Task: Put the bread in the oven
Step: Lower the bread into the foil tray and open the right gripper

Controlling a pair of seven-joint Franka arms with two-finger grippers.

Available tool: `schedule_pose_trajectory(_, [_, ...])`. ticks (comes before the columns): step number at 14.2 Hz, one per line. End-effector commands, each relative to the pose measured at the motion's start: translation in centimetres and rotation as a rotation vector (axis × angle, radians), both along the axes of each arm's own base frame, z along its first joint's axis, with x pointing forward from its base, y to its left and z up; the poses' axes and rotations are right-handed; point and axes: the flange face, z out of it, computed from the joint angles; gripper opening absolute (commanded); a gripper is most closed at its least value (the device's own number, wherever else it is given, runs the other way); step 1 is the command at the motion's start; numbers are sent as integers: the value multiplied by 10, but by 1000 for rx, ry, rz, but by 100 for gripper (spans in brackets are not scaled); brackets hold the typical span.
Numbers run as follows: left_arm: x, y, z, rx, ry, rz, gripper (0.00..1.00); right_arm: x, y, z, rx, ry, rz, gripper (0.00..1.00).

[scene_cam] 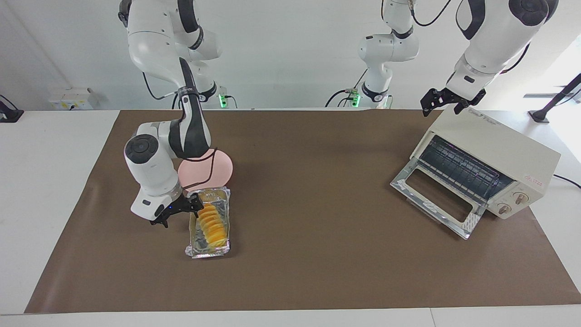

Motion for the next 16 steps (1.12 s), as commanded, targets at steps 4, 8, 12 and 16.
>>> schedule_pose_trajectory(4, [-3, 1, 3, -13, -15, 0, 100, -14, -3, -10, -3, -23, 29, 73])
schedule_pose_trajectory(8, [-3, 2, 3, -13, -15, 2, 100, -23, -3, -22, 6, -61, 24, 0])
schedule_pose_trajectory(12, [-3, 2, 3, -13, -15, 2, 100, -20, -2, -17, 16, -62, 15, 0])
schedule_pose_trajectory(16, [-4, 1, 4, -13, -17, 0, 100, -7, -3, 23, 13, -7, 7, 0])
